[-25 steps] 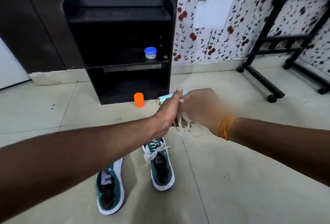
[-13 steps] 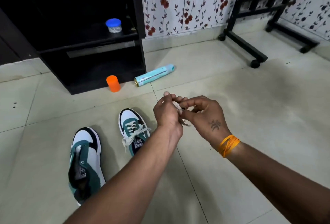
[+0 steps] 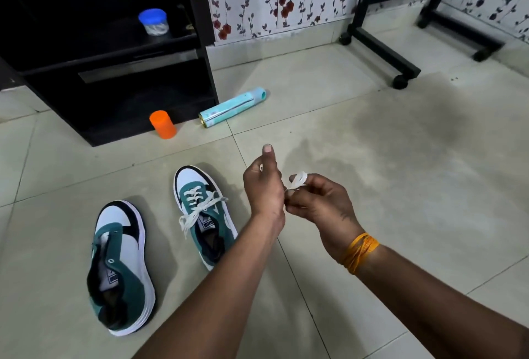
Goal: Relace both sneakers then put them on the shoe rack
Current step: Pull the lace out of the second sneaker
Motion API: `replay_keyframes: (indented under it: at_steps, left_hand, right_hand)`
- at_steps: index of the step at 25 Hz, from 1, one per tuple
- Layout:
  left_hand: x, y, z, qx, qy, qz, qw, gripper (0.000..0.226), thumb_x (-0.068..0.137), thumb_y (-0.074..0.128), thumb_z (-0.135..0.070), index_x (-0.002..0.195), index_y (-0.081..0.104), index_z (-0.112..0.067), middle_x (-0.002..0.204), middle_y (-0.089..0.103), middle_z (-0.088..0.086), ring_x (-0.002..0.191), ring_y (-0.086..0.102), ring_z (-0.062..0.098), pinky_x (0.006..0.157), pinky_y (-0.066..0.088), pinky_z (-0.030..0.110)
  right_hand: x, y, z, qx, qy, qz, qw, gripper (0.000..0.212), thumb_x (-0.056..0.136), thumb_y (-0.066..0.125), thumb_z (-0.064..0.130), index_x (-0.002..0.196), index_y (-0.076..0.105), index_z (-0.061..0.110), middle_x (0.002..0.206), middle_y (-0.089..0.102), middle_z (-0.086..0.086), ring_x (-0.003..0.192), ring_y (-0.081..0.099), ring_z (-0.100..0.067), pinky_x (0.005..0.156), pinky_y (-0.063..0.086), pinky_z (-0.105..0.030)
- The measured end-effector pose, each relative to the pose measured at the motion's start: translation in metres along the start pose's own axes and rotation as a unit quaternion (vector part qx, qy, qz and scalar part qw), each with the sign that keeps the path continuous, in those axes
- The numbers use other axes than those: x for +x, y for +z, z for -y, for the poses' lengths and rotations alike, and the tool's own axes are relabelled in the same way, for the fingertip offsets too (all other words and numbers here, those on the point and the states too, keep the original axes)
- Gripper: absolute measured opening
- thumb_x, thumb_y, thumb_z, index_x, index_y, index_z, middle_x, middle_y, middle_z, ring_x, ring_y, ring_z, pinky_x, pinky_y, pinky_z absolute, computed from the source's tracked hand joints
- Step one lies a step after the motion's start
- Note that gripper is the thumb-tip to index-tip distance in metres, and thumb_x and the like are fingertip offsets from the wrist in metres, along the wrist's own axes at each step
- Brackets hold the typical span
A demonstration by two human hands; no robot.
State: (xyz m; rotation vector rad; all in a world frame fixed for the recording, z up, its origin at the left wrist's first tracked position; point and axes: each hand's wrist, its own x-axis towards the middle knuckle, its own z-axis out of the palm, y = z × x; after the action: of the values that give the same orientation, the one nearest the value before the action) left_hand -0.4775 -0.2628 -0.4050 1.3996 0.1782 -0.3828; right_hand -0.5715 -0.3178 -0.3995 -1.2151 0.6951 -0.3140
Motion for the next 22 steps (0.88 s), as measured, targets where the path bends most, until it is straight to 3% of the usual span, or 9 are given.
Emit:
replay_keyframes:
  at_steps: [3,5,8,11,13,15,17,19,22]
  left_hand:
    - [-0.002,0.002,0.014,0.057,-0.015,0.028,0.998,0.048,0.105,0.056,-0.044,0.064,0.05,-0.017,0.055,0.048,-0.008,0.052,0.048,0.012,0.055,0.039,0.025]
    - [-0.006,0.004,0.019,0.035,-0.082,0.066,0.994,0.052,0.105,0.05,-0.052,0.071,0.063,-0.015,0.066,0.064,0.0,0.06,0.06,0.017,0.056,0.044,0.025]
    - [-0.011,0.007,0.031,-0.02,-0.174,0.118,0.977,0.055,0.099,0.051,-0.064,0.071,0.07,-0.02,0.073,0.069,0.004,0.069,0.066,0.022,0.062,0.044,0.029]
    - [-0.011,0.01,0.045,-0.063,-0.202,0.088,0.973,0.039,0.101,0.061,-0.042,0.071,0.066,-0.017,0.073,0.069,0.006,0.071,0.066,0.024,0.065,0.047,0.031]
    - [-0.005,0.008,0.051,-0.107,-0.236,0.06,0.964,0.038,0.105,0.056,-0.032,0.071,0.057,-0.015,0.074,0.073,0.007,0.068,0.069,0.026,0.072,0.052,0.034]
    - [0.005,0.004,0.056,-0.154,-0.257,0.05,0.953,0.038,0.109,0.049,-0.032,0.075,0.052,-0.016,0.086,0.079,0.009,0.073,0.075,0.026,0.084,0.054,0.042]
    - [0.008,0.002,0.058,-0.154,-0.249,0.062,0.954,0.039,0.111,0.044,-0.035,0.077,0.051,-0.018,0.101,0.081,0.009,0.084,0.077,0.018,0.083,0.053,0.039]
    - [0.009,0.006,0.061,-0.134,-0.25,0.075,0.956,0.04,0.112,0.04,-0.038,0.081,0.055,-0.019,0.111,0.08,0.009,0.103,0.073,0.015,0.082,0.053,0.037]
    - [0.009,0.014,0.066,-0.12,-0.239,0.068,0.961,0.047,0.111,0.04,-0.046,0.098,0.07,-0.012,0.11,0.079,0.008,0.104,0.072,0.021,0.093,0.056,0.037]
  right_hand:
    - [0.005,-0.005,-0.005,-0.069,-0.049,0.0,0.996,0.037,0.073,0.075,-0.003,0.106,0.077,0.014,0.092,0.076,-0.012,0.084,0.075,-0.023,0.082,0.063,-0.038]
    - [0.007,-0.008,-0.01,-0.129,-0.093,0.007,0.987,0.028,0.079,0.07,-0.008,0.097,0.079,0.012,0.093,0.078,-0.006,0.084,0.076,-0.022,0.077,0.063,-0.034]
    - [0.013,-0.012,-0.019,-0.2,-0.13,-0.011,0.971,0.024,0.083,0.066,-0.011,0.082,0.078,0.009,0.094,0.08,0.007,0.079,0.075,-0.011,0.065,0.057,-0.025]
    - [0.021,-0.021,-0.033,-0.306,-0.178,-0.07,0.933,0.02,0.081,0.077,0.007,0.079,0.075,0.027,0.083,0.076,0.014,0.078,0.073,-0.008,0.069,0.059,-0.033]
    - [0.022,-0.028,-0.043,-0.35,-0.209,-0.071,0.911,0.015,0.08,0.084,0.02,0.077,0.073,0.03,0.087,0.071,0.014,0.084,0.069,-0.007,0.073,0.057,-0.034]
    - [0.022,-0.032,-0.049,-0.307,-0.192,-0.015,0.932,0.016,0.081,0.086,0.019,0.087,0.076,0.03,0.1,0.07,0.012,0.094,0.069,-0.007,0.078,0.058,-0.029]
    - [0.024,-0.035,-0.053,-0.261,-0.154,0.034,0.952,0.019,0.082,0.086,0.012,0.093,0.079,0.025,0.102,0.075,0.009,0.094,0.071,-0.008,0.084,0.057,-0.028]
    - [0.027,-0.037,-0.056,-0.248,-0.146,0.031,0.957,0.019,0.081,0.085,0.006,0.091,0.08,0.021,0.094,0.078,0.008,0.091,0.073,-0.008,0.083,0.056,-0.025]
    - [0.038,-0.041,-0.059,-0.237,-0.148,-0.007,0.96,0.019,0.079,0.081,-0.001,0.086,0.08,0.016,0.089,0.079,0.006,0.091,0.075,-0.009,0.084,0.058,-0.029]
